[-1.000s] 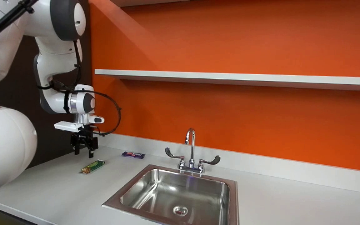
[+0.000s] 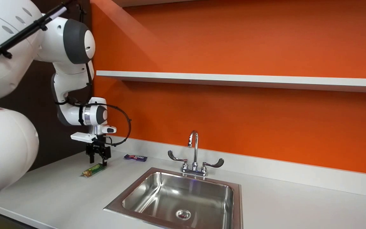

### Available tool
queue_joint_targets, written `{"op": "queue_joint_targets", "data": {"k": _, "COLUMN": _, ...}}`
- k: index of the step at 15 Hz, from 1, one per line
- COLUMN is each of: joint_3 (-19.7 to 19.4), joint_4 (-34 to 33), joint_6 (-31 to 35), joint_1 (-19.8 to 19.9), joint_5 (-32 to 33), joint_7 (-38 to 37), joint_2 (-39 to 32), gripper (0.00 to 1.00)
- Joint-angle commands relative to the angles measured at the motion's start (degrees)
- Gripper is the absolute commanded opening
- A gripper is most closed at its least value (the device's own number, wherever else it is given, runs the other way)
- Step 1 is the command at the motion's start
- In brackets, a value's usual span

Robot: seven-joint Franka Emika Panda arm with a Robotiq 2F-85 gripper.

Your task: Place the green bar in the sink

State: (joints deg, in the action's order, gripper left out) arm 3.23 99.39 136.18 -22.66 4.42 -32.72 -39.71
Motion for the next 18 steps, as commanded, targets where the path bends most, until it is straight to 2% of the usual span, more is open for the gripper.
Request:
{"op": "queue_joint_targets", "data": {"k": 1, "joint_3": -0.6, "joint_4": -1.65, "joint_6": -1.59, "joint_1": -0.61, "joint_5": -0.89, "joint_7": -0.81, "joint_2": -0.88, "gripper": 1.0}}
{"op": "queue_joint_targets", "data": {"k": 18, "joint_3": -0.49, "joint_4": 0.23, "joint_6": -1.02, "joint_1": -0.48, "joint_5": -1.02, "joint_7": -0.24, "joint_2": -0.95, "gripper": 1.0}}
